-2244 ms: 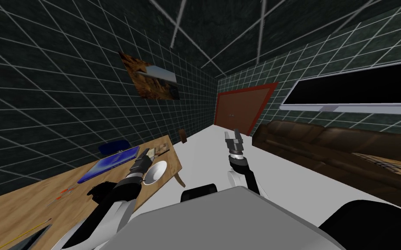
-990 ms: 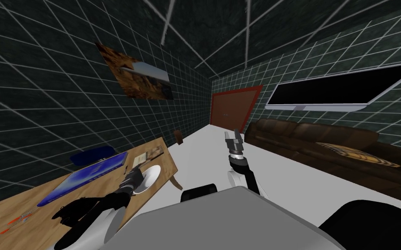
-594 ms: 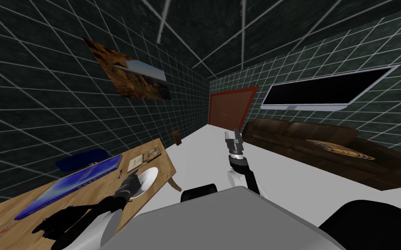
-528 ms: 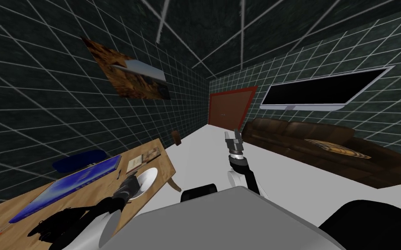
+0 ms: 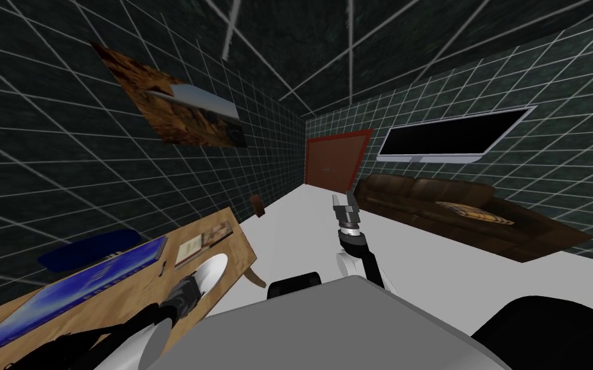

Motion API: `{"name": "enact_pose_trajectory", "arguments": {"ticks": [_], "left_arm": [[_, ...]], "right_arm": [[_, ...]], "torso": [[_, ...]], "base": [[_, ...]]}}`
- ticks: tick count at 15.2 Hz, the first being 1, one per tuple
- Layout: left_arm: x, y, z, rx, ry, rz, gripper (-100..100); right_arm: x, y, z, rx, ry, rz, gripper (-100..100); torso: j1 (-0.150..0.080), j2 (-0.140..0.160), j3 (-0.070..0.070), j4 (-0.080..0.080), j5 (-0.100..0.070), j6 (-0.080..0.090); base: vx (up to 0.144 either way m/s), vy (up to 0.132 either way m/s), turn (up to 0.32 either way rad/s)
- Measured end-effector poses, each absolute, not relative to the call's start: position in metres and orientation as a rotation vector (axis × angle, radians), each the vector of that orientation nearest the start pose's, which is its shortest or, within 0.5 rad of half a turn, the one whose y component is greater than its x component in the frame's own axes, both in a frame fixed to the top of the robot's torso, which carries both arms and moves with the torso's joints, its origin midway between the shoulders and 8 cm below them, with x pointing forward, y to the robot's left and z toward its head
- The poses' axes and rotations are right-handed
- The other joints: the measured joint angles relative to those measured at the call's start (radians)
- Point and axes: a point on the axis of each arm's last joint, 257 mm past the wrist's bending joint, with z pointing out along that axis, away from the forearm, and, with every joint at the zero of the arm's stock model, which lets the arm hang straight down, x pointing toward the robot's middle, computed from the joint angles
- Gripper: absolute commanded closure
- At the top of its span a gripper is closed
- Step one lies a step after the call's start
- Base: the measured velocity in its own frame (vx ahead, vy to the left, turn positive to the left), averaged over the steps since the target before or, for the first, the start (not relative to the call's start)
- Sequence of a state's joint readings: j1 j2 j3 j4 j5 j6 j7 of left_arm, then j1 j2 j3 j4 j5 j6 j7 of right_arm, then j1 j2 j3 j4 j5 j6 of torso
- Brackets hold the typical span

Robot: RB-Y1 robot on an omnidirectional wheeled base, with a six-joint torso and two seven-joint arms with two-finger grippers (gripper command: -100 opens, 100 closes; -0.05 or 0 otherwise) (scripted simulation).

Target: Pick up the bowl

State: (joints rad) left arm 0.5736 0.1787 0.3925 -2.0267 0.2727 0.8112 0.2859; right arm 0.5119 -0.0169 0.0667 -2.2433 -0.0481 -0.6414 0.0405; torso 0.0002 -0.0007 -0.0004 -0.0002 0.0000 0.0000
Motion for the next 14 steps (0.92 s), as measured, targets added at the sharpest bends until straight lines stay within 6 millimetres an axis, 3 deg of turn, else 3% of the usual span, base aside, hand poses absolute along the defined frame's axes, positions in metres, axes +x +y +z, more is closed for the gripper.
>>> {"name": "enact_pose_trajectory", "arguments": {"ticks": [6, 14], "left_arm": [[0.217, 0.493, -0.402, -2.362, 0.981, -0.443, -100], [0.169, 0.482, -0.434, -2.573, 0.897, -0.339, -100]], "right_arm": [[0.327, -0.262, 0.03, 0.599, 0.537, 1.375, 0], [0.327, -0.262, 0.029, 0.599, 0.537, 1.375, 0]], "torso": [[0.001, -0.001, -0.001, 0.0, 0.0, 0.0], [0.002, -0.002, -0.001, 0.0, 0.0, 0.0]], "base": [[0.025, 0.009, -0.087], [0.039, 0.021, -0.088]]}}
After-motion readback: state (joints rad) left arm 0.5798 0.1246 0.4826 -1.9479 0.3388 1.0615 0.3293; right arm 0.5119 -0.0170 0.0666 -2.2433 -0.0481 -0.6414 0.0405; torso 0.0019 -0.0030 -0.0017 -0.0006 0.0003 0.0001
